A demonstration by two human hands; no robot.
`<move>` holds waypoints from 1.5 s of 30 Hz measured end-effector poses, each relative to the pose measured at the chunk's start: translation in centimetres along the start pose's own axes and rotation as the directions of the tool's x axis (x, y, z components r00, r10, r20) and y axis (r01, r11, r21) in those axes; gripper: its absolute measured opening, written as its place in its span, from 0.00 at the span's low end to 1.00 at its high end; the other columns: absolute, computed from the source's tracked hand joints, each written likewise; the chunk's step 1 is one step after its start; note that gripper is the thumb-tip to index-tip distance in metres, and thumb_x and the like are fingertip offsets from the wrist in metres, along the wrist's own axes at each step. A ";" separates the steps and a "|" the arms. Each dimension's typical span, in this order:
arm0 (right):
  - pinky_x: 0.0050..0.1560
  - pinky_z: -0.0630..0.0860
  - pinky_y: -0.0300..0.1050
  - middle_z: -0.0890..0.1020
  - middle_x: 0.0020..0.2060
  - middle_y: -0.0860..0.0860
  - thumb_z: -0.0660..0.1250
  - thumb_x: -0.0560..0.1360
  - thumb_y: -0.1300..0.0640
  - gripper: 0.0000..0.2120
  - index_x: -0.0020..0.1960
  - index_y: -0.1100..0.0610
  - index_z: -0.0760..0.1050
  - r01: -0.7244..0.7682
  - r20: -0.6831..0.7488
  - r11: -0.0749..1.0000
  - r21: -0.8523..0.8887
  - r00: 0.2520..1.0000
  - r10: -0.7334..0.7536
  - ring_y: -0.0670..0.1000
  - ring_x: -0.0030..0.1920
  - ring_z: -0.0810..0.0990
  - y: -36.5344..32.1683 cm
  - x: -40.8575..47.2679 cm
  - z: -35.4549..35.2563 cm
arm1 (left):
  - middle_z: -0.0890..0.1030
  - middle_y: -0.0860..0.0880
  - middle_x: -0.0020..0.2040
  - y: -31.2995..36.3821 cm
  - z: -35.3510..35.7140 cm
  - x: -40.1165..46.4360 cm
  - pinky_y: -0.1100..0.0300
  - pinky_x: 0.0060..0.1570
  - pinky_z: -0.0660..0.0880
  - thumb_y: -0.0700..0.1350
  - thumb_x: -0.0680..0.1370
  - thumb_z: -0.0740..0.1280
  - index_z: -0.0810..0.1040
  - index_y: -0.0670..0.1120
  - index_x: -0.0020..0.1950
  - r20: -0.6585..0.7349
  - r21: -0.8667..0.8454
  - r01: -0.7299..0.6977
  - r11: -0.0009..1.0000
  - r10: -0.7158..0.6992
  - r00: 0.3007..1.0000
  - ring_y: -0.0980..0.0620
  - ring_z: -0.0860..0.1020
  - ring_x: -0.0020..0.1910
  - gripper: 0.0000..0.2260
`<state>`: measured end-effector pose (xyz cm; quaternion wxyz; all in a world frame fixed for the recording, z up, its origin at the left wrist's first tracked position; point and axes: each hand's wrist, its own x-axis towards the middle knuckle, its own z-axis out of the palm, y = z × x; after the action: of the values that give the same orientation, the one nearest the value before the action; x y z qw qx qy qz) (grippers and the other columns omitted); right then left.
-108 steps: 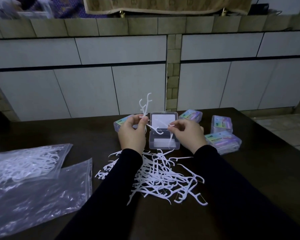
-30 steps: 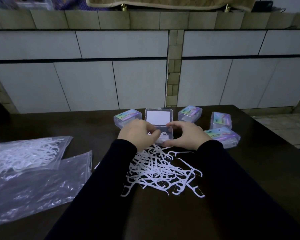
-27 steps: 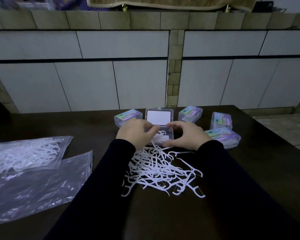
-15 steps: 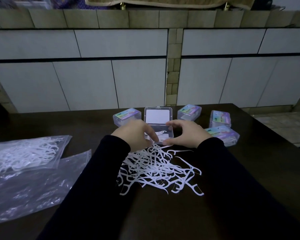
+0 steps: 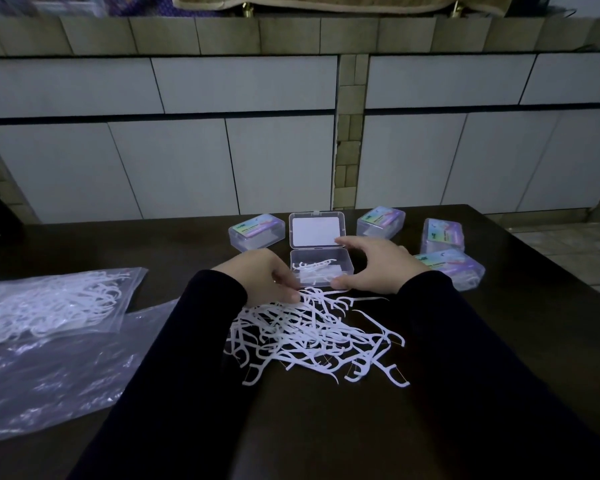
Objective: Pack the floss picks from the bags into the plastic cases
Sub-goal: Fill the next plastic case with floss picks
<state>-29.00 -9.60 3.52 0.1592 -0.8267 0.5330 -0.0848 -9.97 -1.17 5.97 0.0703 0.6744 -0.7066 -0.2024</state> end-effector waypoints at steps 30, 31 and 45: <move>0.53 0.79 0.49 0.83 0.45 0.48 0.71 0.73 0.45 0.12 0.52 0.51 0.81 -0.028 0.024 0.976 -0.218 0.999 0.034 0.48 0.46 0.80 -4.8 -2.8 1.1 | 0.79 0.54 0.47 -0.7 0.2 0.4 0.69 0.40 0.66 0.47 0.77 0.69 0.82 0.50 0.56 -0.127 0.058 0.041 0.997 -0.034 0.991 0.57 0.74 0.44 0.09; 0.54 0.78 0.50 0.83 0.45 0.48 0.71 0.73 0.45 0.12 0.52 0.50 0.81 -0.031 0.017 0.976 -0.218 0.999 0.036 0.48 0.46 0.80 -4.9 -2.7 1.2 | 0.79 0.55 0.47 -0.8 0.1 0.3 0.70 0.38 0.65 0.47 0.77 0.69 0.82 0.50 0.56 -0.146 0.057 0.044 0.997 -0.036 0.989 0.57 0.74 0.44 0.09; 0.63 0.67 0.56 0.79 0.51 0.50 0.60 0.80 0.51 0.11 0.60 0.52 0.74 -0.021 0.049 0.950 -0.313 0.998 0.039 0.52 0.55 0.75 -4.5 -2.5 0.3 | 0.79 0.53 0.46 -1.1 0.0 0.4 0.70 0.33 0.64 0.49 0.77 0.68 0.83 0.53 0.51 -0.405 -0.136 -0.044 0.990 -0.015 0.914 0.59 0.73 0.39 0.05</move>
<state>-26.12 -5.60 4.94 0.0425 -0.8352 0.5477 0.0255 -9.02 -1.61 5.49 0.2642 0.6897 -0.6654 -0.1080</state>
